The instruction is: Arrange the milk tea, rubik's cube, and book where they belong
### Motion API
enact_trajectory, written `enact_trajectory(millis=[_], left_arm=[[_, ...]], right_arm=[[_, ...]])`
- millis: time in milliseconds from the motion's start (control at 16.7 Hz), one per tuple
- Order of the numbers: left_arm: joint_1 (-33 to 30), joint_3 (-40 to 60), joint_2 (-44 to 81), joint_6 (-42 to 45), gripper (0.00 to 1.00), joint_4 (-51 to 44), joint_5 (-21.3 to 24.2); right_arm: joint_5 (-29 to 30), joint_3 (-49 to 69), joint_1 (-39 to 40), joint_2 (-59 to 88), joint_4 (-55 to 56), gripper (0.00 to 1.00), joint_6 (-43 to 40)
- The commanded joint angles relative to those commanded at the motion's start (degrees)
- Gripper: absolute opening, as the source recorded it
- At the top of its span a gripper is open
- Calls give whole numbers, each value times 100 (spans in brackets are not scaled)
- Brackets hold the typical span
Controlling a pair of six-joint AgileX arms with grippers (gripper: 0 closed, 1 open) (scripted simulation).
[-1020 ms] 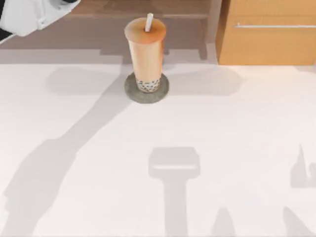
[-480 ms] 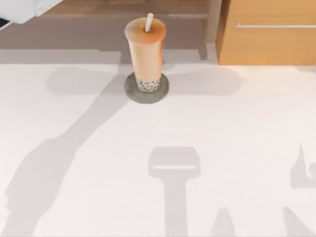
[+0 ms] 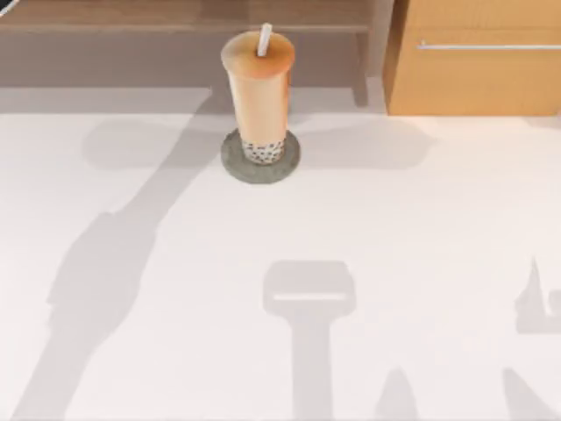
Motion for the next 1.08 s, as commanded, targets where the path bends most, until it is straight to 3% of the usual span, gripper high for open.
enact_trajectory(millis=[180,420,1080], left_arm=[[70,227,450,44,0,-432,318],[79,248,489,48,0,-471,350],[79,248,489,48,83,-471,350]], right_arm=[[0,0,0,0,0,100,0],[0,0,0,0,0,100,0],[0,0,0,0,0,100,0]])
